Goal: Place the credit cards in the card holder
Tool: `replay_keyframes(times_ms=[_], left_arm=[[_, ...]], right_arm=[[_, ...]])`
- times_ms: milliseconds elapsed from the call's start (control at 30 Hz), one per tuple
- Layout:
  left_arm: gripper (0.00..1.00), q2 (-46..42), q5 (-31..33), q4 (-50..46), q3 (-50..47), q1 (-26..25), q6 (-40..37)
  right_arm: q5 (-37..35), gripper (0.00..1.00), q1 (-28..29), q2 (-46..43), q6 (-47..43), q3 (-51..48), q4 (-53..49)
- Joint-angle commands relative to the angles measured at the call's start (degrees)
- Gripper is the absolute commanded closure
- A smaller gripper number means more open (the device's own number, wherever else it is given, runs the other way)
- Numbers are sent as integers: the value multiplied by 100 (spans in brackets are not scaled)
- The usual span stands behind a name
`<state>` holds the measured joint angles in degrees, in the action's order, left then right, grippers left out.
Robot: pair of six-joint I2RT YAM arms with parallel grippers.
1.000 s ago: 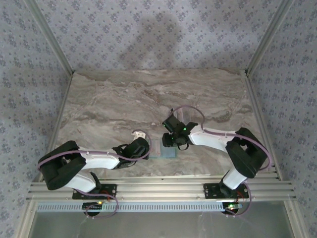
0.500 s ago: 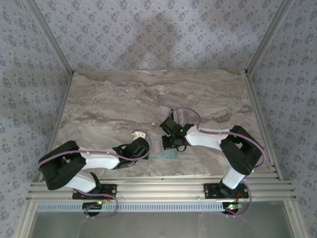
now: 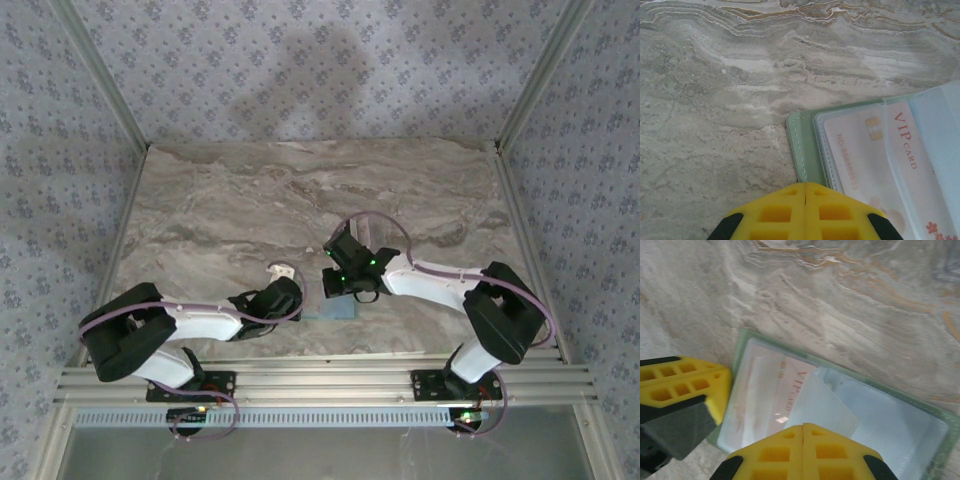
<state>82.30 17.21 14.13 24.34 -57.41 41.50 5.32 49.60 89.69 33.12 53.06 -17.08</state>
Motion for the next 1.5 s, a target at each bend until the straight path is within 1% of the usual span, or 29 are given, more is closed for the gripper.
replay_keyframes(times_ms=[0,100,167,267,400,467,533,667,800,900,967,1000,1100,1200,1300,1467], left_arm=[[95,220,-355,-240,-12,-51,61],[94,238,-335,-230,-8,-51,91],[94,247,-258,-312,10,-42,145],[91,132,-238,-309,-107,-16,231],[85,-177,-225,-370,-286,12,310],[84,-341,-183,-455,-346,19,340],[82,-549,-131,-569,-422,28,388],[78,-1022,102,-907,-612,30,554],[74,-1729,206,-1268,-835,29,650],[70,-2314,247,-1633,-841,46,592],[67,-2694,206,-1767,-825,75,486],[65,-2870,143,-1781,-803,104,416],[63,-3212,-289,-1691,-666,344,178],[62,-3189,-903,-1560,-326,733,-51],[62,-2802,-1552,-1281,126,1122,-222],[62,-1507,-2612,-740,1035,1609,-317]], right_arm=[[611,100,50,197,25,238,364],[1087,93,36,490,209,367,777],[1390,83,29,666,247,454,1038],[1797,77,-44,813,511,493,1428],[2026,70,-144,874,601,549,1629],[2023,68,-138,891,541,640,1546],[2050,64,-135,916,485,716,1467],[2065,63,-127,1018,383,891,1360],[2144,62,-140,1159,337,1106,1241],[1723,62,-249,970,-17,1333,751],[1052,61,-457,802,-209,1475,200],[700,62,-606,737,-263,1571,-120],[204,62,-1097,581,-318,1707,-553],[-433,56,-1382,540,-387,1844,-980],[-854,55,-1588,640,-440,2016,-1230],[-717,56,-1949,825,-535,2131,-1321]])
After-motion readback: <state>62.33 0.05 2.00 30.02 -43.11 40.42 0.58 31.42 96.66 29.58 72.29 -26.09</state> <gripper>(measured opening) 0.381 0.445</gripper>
